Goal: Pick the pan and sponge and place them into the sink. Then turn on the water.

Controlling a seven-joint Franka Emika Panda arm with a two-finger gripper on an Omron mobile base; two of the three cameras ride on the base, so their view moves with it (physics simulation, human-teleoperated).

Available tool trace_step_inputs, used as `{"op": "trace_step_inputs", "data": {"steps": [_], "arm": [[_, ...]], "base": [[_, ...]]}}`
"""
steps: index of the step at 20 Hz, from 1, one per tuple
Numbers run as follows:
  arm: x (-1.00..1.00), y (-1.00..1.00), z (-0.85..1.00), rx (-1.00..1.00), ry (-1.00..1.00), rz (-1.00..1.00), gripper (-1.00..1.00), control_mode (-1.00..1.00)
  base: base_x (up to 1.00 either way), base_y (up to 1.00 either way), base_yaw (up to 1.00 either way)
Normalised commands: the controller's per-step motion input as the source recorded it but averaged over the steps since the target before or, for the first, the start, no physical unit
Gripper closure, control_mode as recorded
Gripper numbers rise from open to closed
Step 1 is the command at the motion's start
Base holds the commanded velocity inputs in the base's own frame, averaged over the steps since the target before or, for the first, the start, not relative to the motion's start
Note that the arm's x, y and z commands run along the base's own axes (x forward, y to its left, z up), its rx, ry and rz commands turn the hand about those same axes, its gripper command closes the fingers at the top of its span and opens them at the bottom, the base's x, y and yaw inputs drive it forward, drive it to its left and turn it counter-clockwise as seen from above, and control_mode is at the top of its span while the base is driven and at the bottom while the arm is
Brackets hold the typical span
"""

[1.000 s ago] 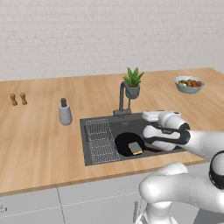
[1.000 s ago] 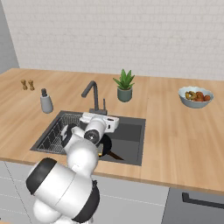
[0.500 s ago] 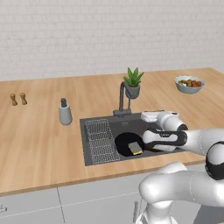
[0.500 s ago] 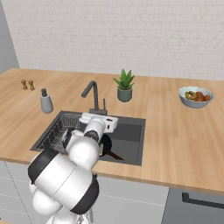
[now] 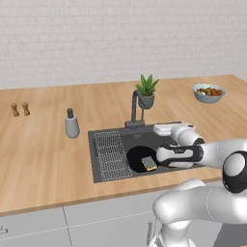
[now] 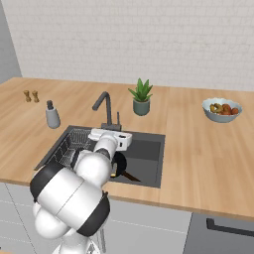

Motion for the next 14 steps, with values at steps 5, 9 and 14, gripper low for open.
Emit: {"op": "trace_step_inputs", "data": {"steps": [5,9,14], "arm": [[0.00,0.00,0.00,0.00,0.00,0.00,-1.00,-1.00],[0.00,0.00,0.00,0.00,0.00,0.00,-1.00,-1.00],[0.00,0.00,-0.01,0.00,-0.01,0.00,-1.00,-1.00]], "base": [[0.00,0.00,0.00],[0.00,0.00,0.00],[0.00,0.00,0.00]]}}
